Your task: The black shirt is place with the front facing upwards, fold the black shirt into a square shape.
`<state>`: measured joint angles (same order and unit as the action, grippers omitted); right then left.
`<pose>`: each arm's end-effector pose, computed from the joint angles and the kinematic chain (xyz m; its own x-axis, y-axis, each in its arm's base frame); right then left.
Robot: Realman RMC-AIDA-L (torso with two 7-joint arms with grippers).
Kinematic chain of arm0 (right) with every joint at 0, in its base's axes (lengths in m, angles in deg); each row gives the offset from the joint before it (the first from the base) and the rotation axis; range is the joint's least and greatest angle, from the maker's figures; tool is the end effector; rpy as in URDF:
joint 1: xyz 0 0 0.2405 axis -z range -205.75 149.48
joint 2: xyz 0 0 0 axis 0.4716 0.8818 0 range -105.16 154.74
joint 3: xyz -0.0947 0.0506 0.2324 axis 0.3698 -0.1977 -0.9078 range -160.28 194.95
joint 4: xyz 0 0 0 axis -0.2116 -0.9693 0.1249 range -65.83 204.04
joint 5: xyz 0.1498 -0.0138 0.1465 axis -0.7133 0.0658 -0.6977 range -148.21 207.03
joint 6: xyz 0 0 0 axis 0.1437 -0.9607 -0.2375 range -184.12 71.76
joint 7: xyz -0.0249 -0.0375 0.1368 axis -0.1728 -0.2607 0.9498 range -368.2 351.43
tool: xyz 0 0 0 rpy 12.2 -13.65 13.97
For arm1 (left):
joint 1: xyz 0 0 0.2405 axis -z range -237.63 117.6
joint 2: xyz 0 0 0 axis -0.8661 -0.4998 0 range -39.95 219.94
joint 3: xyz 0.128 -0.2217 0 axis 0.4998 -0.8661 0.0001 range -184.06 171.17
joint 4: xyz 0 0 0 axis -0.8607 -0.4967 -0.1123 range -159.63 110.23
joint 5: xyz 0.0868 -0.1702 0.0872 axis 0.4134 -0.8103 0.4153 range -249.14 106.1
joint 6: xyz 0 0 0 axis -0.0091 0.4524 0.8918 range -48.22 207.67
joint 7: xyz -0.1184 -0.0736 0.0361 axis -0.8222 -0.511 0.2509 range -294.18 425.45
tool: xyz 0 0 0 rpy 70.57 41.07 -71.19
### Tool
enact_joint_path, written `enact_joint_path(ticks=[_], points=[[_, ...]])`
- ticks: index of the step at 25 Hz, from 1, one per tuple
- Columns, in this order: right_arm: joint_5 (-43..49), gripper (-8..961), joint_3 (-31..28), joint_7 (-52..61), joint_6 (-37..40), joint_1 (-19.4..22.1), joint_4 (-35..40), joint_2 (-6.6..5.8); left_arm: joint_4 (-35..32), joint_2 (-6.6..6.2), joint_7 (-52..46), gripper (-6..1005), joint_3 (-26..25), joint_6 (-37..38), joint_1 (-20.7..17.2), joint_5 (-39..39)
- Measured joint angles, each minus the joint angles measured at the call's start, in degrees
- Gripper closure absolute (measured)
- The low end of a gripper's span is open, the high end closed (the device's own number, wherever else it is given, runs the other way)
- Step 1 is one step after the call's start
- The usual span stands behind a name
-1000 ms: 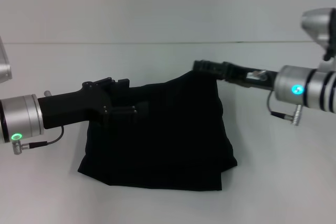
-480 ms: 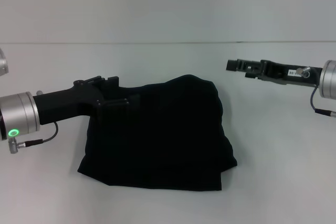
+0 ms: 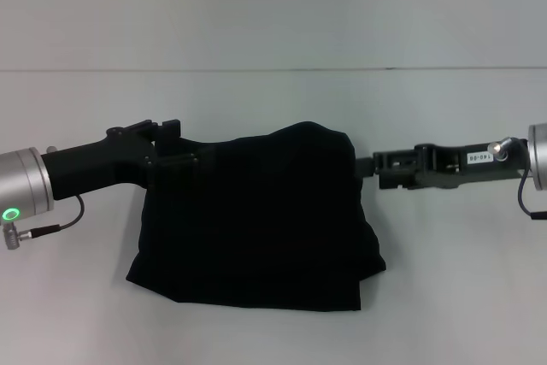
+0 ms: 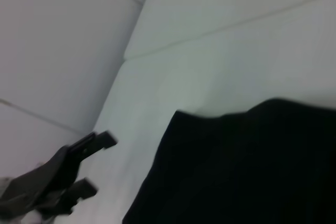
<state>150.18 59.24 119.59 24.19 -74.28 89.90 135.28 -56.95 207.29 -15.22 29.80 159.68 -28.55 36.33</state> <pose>0.2352 0.3903 -0.0005 0.2902 -0.9015 -0.3211 -0.9238 -0.3515 0.1520 -0.2749 0.3574 0.0140 0.6868 0.3789 0.6203 0.6206 -0.7499 -0.2290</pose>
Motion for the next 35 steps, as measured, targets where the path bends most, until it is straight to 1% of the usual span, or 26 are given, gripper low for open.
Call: enact_joint_path(ticks=[4, 7, 10, 13, 17, 21, 22, 23, 26, 27, 28, 31, 35], points=[[0.4, 76, 2.6, 2.4, 2.2, -0.2, -0.7, 0.37, 0.0, -0.05, -0.1, 79, 0.0, -0.3, 0.0, 0.1], [0.4, 74, 5.1, 4.4, 2.2, -0.1, -0.8, 0.89, -0.1, -0.06, -0.2, 79, 0.0, -0.3, 0.0, 0.1], [0.4, 73, 6.4, 5.4, 2.3, 0.2, -0.8, 1.22, -0.1, -0.06, -0.2, 79, 0.0, -0.3, 0.0, 0.1], [0.4, 74, 6.8, 5.7, 2.6, 0.6, -0.9, 1.24, -0.1, -0.06, -0.2, 79, 0.0, -0.3, 0.0, 0.2], [0.4, 76, 6.8, 5.8, 4.2, 1.0, -0.9, 0.87, 0.0, -0.05, -0.2, 79, 0.0, -0.3, 0.1, 0.2], [0.4, 77, 6.7, 5.7, 4.0, 1.1, -0.9, 1.02, 0.0, 0.11, -0.2, 79, 0.0, -0.3, 0.1, 0.2], [0.2, 77, 6.5, 5.4, 3.0, 1.0, -0.9, 1.43, 0.0, 0.14, -0.2, 79, 0.0, -0.3, 0.1, 0.2], [0.2, 78, 6.5, 5.4, 3.0, 1.0, -0.9, 1.43, 0.0, 0.16, -0.2, 79, 0.0, -0.3, 0.1, 0.2], [0.0, 79, 6.3, 5.3, 1.1, 0.8, -0.8, 2.53, 0.0, 0.18, -0.2, 79, 0.0, -0.3, 0.0, 0.2], [-0.1, 79, 6.2, 5.1, -0.7, 0.8, -0.7, 3.38, 0.0, 0.19, -0.2, 79, 0.0, -0.3, 0.0, 0.2], [-0.1, 100, 6.2, 5.1, -0.7, 0.8, -0.7, 3.38, 0.0, 0.19, -0.2, 79, 0.0, -0.3, 0.0, 0.2], [-0.1, 162, 5.6, 4.2, -2.6, 1.2, -0.9, 4.37, 0.0, 0.21, -0.2, 79, 0.0, -0.7, 0.0, 0.2], [-0.1, 245, 3.8, 1.9, -3.4, 1.9, -0.9, 5.09, 0.0, 0.21, -0.2, 79, 0.1, -1.1, 0.1, 0.2]])
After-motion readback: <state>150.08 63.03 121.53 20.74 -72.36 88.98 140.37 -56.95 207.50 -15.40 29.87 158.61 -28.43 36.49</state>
